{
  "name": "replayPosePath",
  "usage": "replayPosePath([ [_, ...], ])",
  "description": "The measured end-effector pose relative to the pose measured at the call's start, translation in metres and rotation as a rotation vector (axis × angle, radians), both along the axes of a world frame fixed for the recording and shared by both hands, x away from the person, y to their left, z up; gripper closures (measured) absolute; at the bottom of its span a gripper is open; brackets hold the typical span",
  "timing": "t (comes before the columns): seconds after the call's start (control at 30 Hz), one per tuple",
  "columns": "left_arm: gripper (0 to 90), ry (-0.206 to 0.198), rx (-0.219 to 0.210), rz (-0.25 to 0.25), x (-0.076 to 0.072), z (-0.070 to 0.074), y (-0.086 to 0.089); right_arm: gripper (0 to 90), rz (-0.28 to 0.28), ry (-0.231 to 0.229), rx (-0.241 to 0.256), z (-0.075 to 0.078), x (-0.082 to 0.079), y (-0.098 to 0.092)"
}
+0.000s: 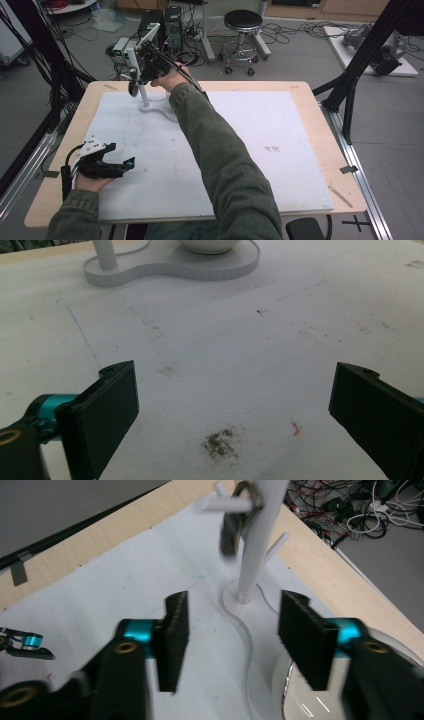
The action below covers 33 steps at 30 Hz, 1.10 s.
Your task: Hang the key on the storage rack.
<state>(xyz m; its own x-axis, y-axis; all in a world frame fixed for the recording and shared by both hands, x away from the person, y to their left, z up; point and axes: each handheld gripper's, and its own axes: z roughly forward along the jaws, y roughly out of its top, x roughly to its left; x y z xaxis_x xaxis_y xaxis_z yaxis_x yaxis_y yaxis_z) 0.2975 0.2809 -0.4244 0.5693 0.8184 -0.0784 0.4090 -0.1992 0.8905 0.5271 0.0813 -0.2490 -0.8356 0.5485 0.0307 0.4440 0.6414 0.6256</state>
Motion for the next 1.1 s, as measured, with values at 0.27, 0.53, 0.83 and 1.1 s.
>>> replayPosePath([
  [0.27,6.2,-0.003,0.004,-0.001,-0.001,0.0,-0.001,10.6,-0.099,-0.048,0.008,-0.005,-0.003,-0.024],
  [0.53,6.2,0.0,0.011,-0.002,-0.002,0.0,-0.002,0.6,-0.064,-0.013,0.026,-0.014,-0.006,-0.057],
  [0.83,6.2,-0.002,0.016,-0.004,-0.003,0.001,-0.002,0.6,-0.038,-0.053,0.054,-0.018,-0.024,-0.095],
  [1.1,6.2,0.0,0.018,-0.002,-0.004,0.001,-0.003,0.6,-0.086,-0.064,0.085,-0.023,-0.039,-0.134],
])
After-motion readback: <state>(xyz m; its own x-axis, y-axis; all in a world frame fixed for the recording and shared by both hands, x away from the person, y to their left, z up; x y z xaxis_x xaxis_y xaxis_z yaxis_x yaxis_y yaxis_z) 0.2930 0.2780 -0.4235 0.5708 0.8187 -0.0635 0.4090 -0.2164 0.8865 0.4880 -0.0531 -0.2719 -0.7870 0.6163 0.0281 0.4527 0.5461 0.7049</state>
